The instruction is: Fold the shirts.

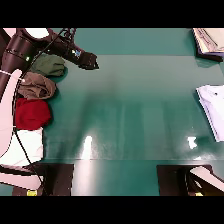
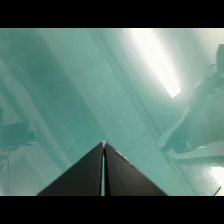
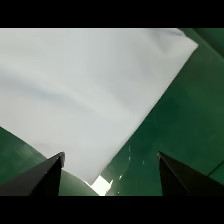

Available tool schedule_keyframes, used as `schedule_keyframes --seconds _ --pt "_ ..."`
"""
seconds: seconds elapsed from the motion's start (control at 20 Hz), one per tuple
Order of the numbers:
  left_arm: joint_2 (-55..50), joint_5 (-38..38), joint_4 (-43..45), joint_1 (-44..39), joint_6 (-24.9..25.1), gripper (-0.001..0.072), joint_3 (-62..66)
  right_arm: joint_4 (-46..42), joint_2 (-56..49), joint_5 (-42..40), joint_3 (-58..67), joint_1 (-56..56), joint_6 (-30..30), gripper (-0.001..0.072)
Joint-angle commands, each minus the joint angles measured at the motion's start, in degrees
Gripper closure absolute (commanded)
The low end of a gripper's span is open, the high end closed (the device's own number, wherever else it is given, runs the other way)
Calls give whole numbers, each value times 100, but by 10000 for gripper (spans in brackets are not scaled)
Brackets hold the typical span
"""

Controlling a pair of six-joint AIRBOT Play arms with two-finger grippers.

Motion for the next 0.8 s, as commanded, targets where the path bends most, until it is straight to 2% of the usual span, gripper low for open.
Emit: schedule_keyframes --seconds 0.0,0.1,0.2,0.25,0.45,0.75 --pt "4 26 7 -4 7 683 0 723 0 708 656 509 216 176" --pt "4 46 7 -2 2 683 0 1545 0 990 804 1207 216 421" --pt "7 -74 -50 -4 0 683 0 1843 0 1084 933 2090 212 583" --pt "7 -149 -114 -4 2 683 0 1832 -2 1115 1003 2520 210 690" --pt "4 -15 -166 -2 2 683 0 1829 -2 1071 1279 3901 208 694" --pt "7 -15 -168 -2 2 683 0 1803 -2 1172 1471 4725 208 694"
